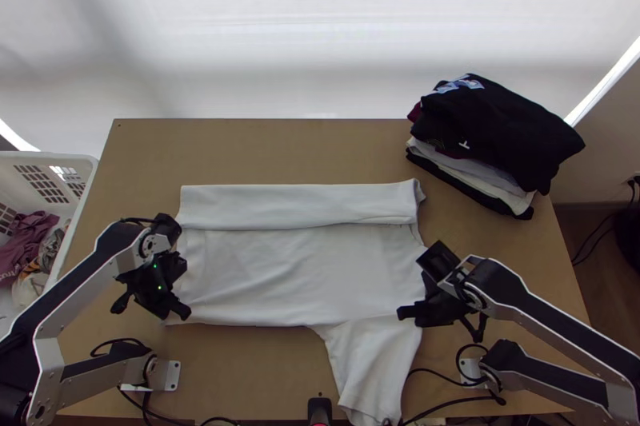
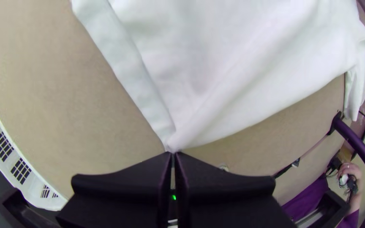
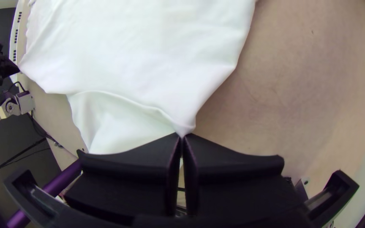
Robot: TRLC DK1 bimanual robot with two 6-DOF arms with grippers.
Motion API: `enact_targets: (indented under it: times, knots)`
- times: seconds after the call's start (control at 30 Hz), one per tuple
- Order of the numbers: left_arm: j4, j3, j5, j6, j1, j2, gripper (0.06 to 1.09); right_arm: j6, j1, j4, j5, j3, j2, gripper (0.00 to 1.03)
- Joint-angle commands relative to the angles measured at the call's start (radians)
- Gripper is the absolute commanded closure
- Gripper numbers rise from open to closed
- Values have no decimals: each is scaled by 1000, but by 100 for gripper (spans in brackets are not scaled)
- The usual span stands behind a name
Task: Fold the t-shirt
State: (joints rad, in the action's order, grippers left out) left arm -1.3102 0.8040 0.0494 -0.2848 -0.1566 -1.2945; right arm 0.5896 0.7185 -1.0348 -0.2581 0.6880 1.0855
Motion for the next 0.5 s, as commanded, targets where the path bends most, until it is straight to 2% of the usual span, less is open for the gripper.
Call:
enact_targets:
  times: [0.0, 0.47]
  knots:
    - [29, 90, 0, 10, 19, 18, 105, -24, -13, -25, 8, 84, -32, 99]
    - [146, 233, -20, 49, 95, -9, 105, -201, -152, -25, 8, 222, -79, 100]
